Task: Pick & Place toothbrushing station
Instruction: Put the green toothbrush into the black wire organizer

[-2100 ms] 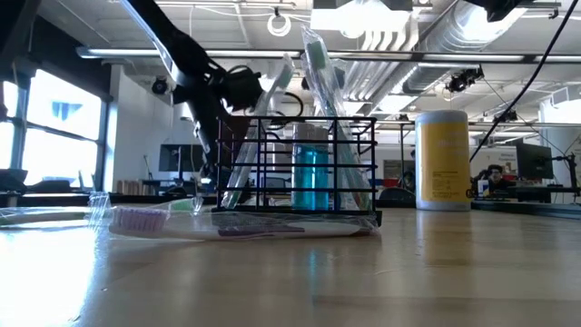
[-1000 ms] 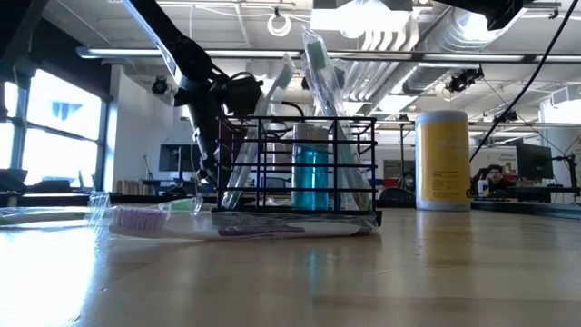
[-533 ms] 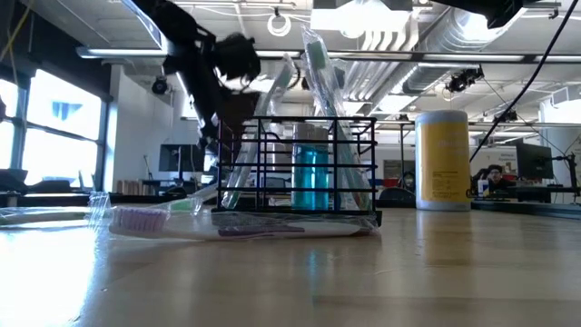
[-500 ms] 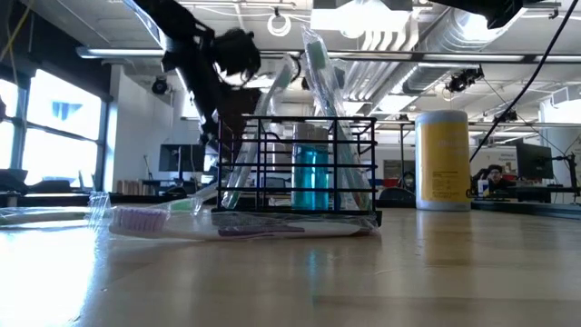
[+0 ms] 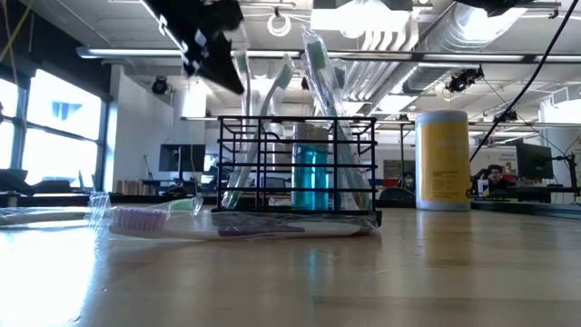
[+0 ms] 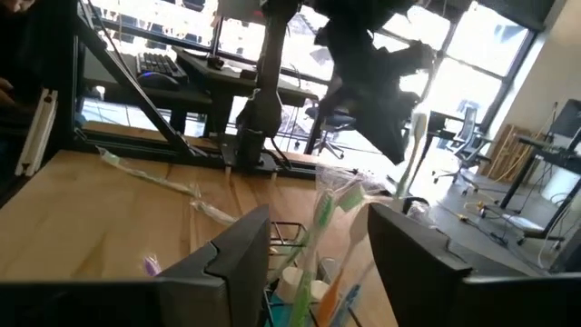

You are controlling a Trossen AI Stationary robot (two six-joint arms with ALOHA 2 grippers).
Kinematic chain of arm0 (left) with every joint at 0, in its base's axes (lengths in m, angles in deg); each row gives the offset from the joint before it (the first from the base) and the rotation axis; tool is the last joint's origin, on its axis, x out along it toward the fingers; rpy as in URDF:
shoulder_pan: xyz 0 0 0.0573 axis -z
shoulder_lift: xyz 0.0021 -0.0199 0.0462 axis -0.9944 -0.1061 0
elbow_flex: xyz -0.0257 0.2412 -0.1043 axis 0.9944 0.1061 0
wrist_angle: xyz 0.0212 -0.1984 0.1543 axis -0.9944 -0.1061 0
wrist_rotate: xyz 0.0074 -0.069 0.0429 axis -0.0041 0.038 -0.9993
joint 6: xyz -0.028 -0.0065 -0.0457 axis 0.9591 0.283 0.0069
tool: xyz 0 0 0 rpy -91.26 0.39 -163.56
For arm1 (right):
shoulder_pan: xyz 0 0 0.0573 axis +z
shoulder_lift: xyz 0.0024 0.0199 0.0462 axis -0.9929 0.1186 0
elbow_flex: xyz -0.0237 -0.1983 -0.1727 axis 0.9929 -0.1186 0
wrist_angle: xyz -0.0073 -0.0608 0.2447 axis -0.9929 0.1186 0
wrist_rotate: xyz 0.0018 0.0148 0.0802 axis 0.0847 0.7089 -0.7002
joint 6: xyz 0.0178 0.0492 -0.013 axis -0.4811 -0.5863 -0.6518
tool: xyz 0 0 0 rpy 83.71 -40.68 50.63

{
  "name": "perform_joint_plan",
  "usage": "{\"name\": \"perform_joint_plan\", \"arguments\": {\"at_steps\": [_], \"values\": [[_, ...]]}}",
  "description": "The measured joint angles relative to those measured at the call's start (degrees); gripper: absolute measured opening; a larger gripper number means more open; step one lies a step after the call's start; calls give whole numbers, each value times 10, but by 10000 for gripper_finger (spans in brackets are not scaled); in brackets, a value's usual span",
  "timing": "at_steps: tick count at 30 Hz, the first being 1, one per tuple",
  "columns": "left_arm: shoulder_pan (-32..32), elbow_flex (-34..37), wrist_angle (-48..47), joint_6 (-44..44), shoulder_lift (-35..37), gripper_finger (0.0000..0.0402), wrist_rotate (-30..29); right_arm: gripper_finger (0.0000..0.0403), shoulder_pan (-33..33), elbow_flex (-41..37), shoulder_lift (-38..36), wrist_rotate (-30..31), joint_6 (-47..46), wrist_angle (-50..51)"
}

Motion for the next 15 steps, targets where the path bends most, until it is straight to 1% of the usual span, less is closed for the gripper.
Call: {"name": "perform_joint_plan", "arguments": {"at_steps": [3,6,10,15], "values": [[43,-1,2,8,34,0,-43,172,0,0,0,2,22,-8],[84,-10,-1,13,58,0,-79,165,-3,0,0,4,25,-10],[134,-27,-2,13,67,0,-130,156,-11,0,0,4,25,-11],[180,-45,-1,13,67,0,-157,148,-19,0,0,4,25,-11]]}}
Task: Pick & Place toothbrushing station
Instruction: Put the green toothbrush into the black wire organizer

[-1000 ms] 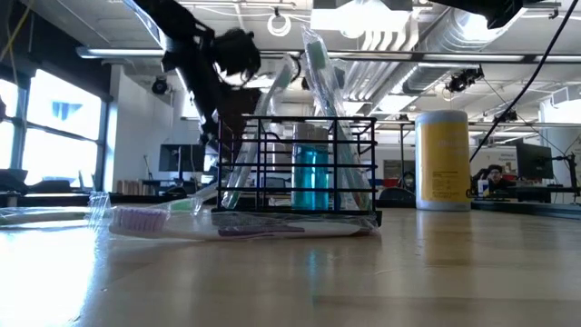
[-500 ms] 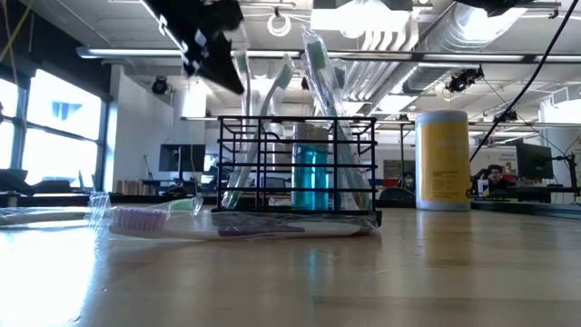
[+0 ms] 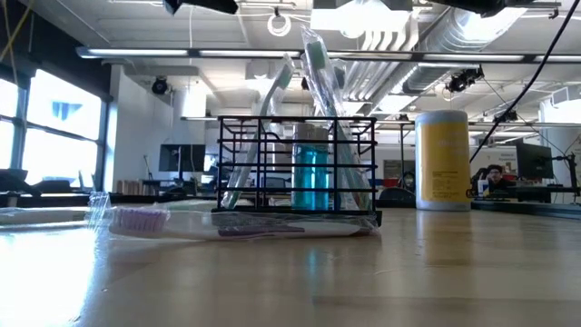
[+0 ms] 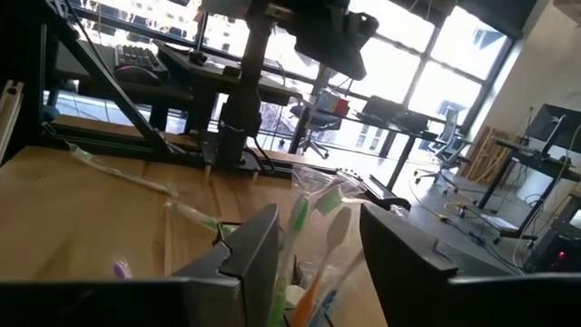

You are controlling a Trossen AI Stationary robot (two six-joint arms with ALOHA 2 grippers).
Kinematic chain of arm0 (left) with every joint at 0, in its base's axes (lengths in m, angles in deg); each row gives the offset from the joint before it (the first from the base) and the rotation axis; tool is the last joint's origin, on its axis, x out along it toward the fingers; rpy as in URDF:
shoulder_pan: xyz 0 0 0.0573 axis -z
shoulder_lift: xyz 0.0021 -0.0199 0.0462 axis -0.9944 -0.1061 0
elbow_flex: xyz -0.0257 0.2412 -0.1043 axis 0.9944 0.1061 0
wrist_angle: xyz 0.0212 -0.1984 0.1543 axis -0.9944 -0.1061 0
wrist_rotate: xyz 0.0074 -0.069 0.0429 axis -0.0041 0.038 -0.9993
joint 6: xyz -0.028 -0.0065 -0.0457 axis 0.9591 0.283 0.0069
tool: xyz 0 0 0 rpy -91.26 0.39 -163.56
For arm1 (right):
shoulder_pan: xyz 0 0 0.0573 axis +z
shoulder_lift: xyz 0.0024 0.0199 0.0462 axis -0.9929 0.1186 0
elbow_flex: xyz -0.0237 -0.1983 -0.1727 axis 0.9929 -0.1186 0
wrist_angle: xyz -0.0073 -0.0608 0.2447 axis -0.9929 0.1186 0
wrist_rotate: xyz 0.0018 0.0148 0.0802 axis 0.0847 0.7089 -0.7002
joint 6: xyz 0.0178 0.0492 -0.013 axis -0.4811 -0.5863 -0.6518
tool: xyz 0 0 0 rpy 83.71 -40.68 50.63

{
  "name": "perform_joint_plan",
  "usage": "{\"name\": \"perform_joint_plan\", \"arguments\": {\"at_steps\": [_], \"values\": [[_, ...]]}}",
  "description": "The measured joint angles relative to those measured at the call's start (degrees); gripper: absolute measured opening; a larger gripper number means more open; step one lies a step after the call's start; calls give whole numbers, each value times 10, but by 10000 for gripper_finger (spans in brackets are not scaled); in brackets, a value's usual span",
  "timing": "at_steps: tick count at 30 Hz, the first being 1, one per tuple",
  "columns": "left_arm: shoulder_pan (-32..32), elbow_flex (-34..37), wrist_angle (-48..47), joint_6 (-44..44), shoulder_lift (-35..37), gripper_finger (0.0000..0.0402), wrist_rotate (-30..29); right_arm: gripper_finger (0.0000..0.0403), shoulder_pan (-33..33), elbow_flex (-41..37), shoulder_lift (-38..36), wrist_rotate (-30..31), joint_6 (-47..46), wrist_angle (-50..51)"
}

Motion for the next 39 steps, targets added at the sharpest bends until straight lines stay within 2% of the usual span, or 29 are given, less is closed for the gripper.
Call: {"name": "perform_joint_plan", "arguments": {"at_steps": [5,7,13,15,20,28,35,39], "values": [[10,0,-19,20,0,0,1,145,0,0,0,0,0,0],[7,0,-48,51,0,0,22,144,0,0,0,0,0,0],[-32,0,-113,133,-20,1,42,144,-2,0,0,0,5,0],[-56,-1,-118,134,-31,3,55,144,-3,0,0,0,1,0],[-112,0,-124,132,-69,14,154,144,-3,0,0,-5,-1,0],[-174,0,-141,122,-123,17,164,144,-2,0,0,-7,-2,1],[-180,4,-135,90,-131,19,162,144,-2,0,0,-7,-8,11],[-180,6,-135,56,-131,38,167,144,-2,0,0,-7,-26,16]]}}
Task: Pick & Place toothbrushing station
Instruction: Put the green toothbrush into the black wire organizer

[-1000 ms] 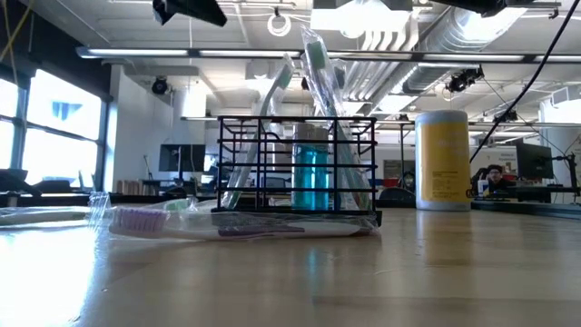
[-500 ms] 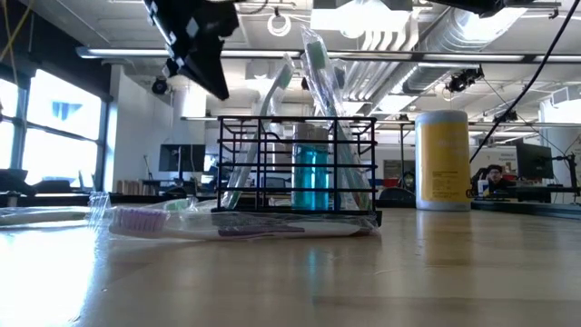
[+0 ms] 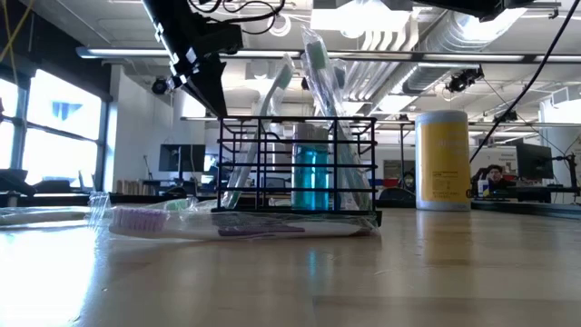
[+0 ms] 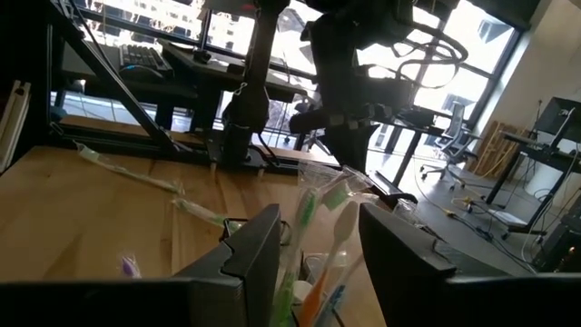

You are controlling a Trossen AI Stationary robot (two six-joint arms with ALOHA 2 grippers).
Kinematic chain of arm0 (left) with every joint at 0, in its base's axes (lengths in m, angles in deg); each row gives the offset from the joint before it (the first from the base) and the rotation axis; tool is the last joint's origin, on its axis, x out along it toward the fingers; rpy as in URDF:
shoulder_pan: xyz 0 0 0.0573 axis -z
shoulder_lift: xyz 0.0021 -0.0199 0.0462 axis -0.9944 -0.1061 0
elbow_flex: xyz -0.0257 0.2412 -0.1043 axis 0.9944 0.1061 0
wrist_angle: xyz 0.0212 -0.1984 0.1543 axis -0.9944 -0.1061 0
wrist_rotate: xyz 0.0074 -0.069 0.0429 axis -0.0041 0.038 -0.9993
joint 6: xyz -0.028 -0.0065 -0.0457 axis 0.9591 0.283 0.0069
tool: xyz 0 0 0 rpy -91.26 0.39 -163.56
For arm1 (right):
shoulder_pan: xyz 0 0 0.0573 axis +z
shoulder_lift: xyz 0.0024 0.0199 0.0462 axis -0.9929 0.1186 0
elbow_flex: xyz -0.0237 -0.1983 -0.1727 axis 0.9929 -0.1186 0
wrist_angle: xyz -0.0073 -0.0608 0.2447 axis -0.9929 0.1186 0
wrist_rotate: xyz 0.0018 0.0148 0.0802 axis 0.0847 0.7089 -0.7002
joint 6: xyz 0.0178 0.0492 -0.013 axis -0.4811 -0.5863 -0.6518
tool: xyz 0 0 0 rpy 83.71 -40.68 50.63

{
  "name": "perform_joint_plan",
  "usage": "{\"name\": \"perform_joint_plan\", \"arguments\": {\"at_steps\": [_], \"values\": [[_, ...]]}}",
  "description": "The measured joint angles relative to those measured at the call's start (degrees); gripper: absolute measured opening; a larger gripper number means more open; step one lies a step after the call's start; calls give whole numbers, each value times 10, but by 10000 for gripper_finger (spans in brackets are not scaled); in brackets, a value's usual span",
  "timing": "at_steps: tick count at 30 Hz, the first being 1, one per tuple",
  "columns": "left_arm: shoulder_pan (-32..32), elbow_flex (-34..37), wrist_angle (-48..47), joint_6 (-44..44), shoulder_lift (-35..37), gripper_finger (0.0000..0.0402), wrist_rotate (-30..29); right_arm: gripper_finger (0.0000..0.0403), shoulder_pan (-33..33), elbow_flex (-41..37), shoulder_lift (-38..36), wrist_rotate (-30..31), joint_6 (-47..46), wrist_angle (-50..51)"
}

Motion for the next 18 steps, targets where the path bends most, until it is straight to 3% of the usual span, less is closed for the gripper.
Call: {"name": "perform_joint_plan", "arguments": {"at_steps": [11,18], "values": [[0,0,-1,7,0,138,-1,144,0,0,0,2,-10,1],[0,0,17,109,-16,155,17,144,0,0,0,2,-9,2]]}}
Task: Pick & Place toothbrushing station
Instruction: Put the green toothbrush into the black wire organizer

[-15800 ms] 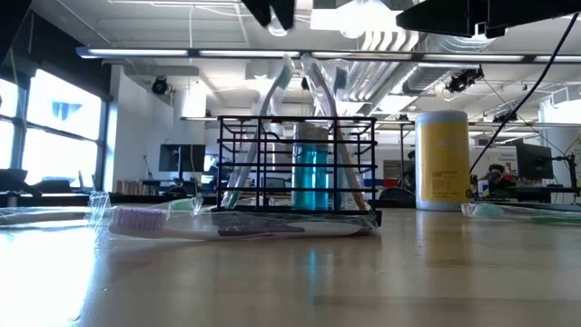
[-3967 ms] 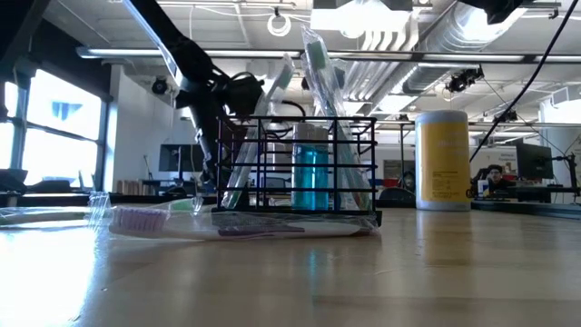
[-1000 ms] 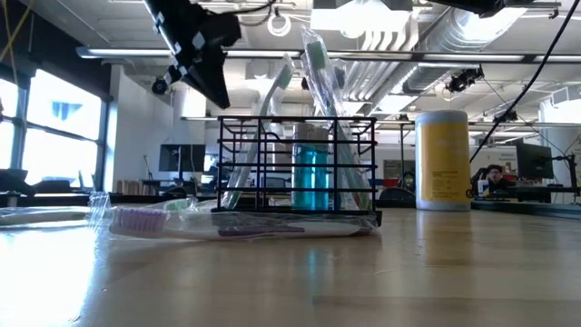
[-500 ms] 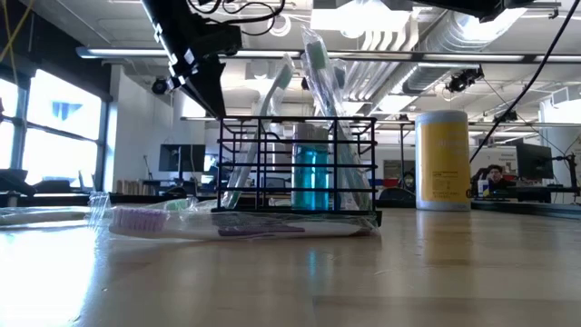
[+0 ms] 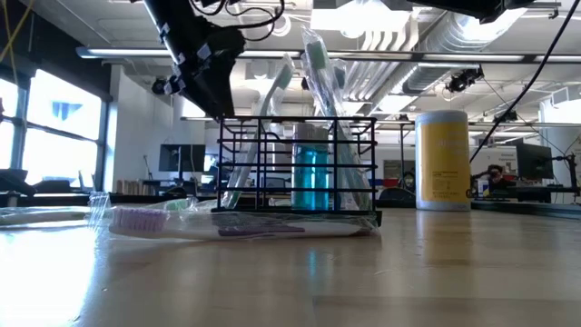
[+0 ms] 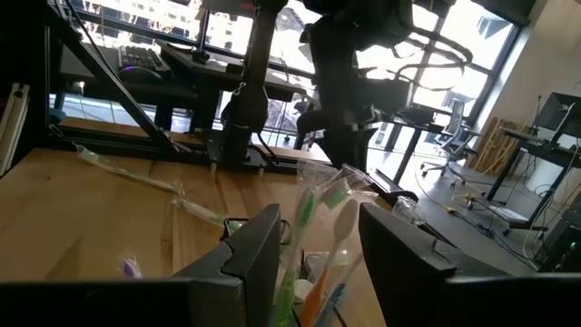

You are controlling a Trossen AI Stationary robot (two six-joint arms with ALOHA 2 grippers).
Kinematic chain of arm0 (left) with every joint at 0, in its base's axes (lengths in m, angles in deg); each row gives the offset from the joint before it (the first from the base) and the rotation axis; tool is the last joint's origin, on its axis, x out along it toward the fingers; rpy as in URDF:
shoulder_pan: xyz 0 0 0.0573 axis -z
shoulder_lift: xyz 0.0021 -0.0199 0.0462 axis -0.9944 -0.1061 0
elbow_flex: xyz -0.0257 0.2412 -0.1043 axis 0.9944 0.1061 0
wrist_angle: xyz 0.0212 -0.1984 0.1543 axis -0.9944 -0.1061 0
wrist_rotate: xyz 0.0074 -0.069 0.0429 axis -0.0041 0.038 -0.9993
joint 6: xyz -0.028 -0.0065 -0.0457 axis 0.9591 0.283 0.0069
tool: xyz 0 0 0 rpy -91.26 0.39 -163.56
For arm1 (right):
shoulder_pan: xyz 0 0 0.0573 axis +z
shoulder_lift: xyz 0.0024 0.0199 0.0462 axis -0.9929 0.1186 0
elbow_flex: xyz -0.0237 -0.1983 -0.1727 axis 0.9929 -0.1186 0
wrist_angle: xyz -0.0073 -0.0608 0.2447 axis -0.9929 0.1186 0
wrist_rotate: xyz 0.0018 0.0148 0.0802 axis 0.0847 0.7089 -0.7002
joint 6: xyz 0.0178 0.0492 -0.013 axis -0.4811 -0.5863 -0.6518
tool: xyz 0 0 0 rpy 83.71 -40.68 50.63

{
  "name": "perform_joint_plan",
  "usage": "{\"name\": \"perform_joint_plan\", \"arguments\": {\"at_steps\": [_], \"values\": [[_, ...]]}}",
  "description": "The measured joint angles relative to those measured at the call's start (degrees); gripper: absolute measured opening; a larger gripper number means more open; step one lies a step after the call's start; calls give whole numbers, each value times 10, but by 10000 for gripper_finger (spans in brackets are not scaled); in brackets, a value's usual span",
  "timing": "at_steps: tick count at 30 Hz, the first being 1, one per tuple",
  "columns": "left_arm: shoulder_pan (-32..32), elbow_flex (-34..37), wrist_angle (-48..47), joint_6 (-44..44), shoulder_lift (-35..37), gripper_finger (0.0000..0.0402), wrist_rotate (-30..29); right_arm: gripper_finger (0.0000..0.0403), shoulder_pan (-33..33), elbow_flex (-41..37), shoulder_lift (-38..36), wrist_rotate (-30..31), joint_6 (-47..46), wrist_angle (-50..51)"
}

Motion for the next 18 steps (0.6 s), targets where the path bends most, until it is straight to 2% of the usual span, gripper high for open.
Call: {"name": "perform_joint_plan", "arguments": {"at_steps": [6,18], "values": [[0,0,-15,46,-36,155,9,144,0,0,0,4,0,0],[0,0,-14,51,-128,155,21,144,0,0,0,11,0,1]]}}
